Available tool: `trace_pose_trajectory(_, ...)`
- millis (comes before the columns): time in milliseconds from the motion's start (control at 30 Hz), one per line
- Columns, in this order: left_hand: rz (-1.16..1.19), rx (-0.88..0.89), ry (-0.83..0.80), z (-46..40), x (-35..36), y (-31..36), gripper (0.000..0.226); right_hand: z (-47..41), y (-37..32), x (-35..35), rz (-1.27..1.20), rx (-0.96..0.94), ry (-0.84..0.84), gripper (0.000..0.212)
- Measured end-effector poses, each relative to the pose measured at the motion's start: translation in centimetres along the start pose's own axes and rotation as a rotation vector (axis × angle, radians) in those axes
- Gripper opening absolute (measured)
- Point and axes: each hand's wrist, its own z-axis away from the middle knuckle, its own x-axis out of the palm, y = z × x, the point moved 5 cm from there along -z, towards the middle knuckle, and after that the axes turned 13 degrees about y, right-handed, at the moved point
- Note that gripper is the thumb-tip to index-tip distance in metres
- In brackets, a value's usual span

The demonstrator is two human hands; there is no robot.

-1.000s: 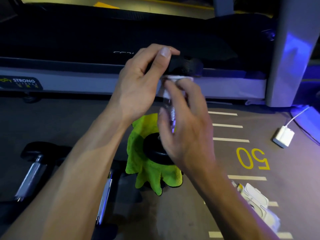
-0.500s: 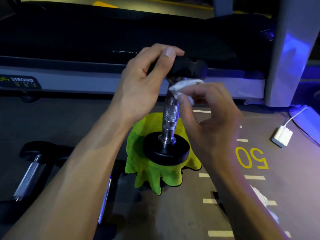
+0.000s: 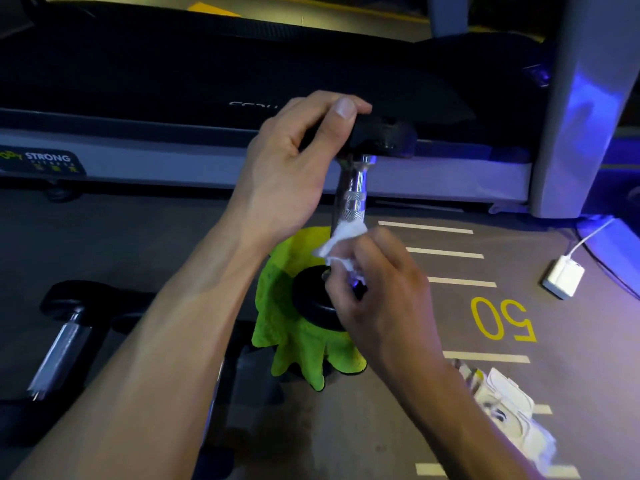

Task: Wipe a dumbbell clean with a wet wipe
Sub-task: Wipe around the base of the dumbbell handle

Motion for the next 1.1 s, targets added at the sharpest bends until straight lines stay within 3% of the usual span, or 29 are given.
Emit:
trace_pose_trajectory(233, 0.022, -0.014, -0.014, 0.2, -0.2, 0.1, 0.025, -4.6, 0.4, -0.1, -0.219, 0.139, 0.217, 0.004)
trace_pose_trajectory(400, 0.000, -0.005, -0.005, 0.4, -0.6, 0.0, 0.025, -2.5, 0.5, 0.1, -0.299, 0.279, 0.095, 0.028)
trace_pose_trajectory(500, 0.008, 0.001, -0.018, 0.3, -0.5, 0.0, 0.024, -4.6, 1.0, 0.2, -0.354, 0.272, 0.174, 0.013)
trace_pose_trajectory(700, 0.017, 0.018, -0.027, 0.4, -0.4, 0.1, 0.024, -3.0, 1.6, 0.7, -0.390, 0.381, 0.200, 0.011)
trace_pose_trajectory(867, 0.000, 0.022, 0.001, 0.4, -0.4, 0.1, 0.024, -4.4, 0.6, -0.1, -0.263, 0.250, 0.283, 0.007)
trace_pose_trajectory(1100, 0.018, 0.028, 0.010, 0.6, -0.8, 0.3, 0.025, -1.6, -0.4, 0.2, -0.154, 0.026, 0.238, 0.042)
